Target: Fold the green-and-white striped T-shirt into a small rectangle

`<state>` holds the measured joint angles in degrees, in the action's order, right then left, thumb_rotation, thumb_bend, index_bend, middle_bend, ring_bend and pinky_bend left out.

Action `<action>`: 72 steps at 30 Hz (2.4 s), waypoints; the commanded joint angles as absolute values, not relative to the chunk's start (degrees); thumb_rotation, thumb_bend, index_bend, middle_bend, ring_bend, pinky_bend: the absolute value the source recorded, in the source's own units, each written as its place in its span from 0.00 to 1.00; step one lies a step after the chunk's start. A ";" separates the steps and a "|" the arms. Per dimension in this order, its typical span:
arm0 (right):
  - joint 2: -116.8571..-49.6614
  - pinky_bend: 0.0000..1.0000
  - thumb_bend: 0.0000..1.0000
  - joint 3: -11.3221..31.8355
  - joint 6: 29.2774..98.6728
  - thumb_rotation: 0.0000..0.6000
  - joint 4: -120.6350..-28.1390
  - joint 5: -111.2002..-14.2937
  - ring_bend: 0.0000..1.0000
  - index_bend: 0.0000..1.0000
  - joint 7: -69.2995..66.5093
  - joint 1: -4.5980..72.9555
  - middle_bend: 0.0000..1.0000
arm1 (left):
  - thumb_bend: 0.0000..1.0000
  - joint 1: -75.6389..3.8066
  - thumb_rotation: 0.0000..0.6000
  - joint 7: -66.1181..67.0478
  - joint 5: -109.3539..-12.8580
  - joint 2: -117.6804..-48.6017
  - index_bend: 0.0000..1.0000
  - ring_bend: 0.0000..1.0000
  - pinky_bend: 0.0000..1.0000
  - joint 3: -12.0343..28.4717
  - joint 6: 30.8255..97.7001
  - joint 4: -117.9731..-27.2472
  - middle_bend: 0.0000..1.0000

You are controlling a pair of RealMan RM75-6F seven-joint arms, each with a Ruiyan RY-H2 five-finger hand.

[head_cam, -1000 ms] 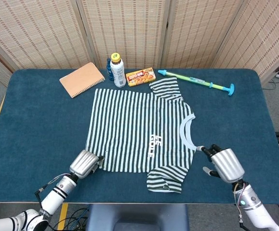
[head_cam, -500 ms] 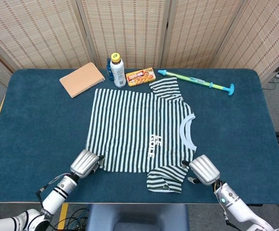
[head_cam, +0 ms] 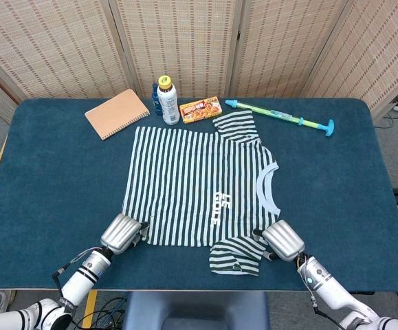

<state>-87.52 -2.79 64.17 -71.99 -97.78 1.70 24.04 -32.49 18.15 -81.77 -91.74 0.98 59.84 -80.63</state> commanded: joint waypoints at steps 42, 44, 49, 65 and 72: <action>-86.59 1.00 0.59 -5.63 69.66 1.00 -75.56 -99.52 1.00 0.64 -1.53 25.03 0.96 | 0.51 -30.46 1.00 9.72 -82.79 -86.93 0.63 0.85 0.95 0.18 61.96 -85.63 0.91; -85.98 1.00 0.59 -5.89 70.49 1.00 -76.64 -100.07 1.00 0.65 -1.75 24.85 0.96 | 0.51 -29.92 1.00 8.69 -83.13 -85.99 0.63 0.85 0.95 -0.11 62.65 -86.56 0.91; -83.91 1.00 0.59 -6.46 72.38 1.00 -79.97 -101.72 1.00 0.66 -1.82 24.68 0.97 | 0.51 -28.28 1.00 5.67 -84.62 -82.72 0.63 0.85 0.95 -0.96 65.06 -89.51 0.91; -75.27 1.00 0.58 -9.66 75.91 1.00 -89.97 -106.99 1.00 0.67 -3.45 24.31 0.98 | 0.51 -21.79 1.00 -0.90 -90.90 -70.51 0.63 0.85 0.95 -6.70 72.56 -99.90 0.91; -71.48 1.00 0.58 -11.79 77.91 1.00 -92.85 -109.44 1.00 0.67 -5.09 23.31 0.98 | 0.51 -18.30 1.00 -0.28 -93.37 -66.86 0.63 0.85 0.95 -9.28 75.90 -104.45 0.91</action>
<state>-72.02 -11.34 77.52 -92.37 -108.98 -4.66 23.57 -18.68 -0.37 -92.99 -67.25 -8.90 75.53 -104.05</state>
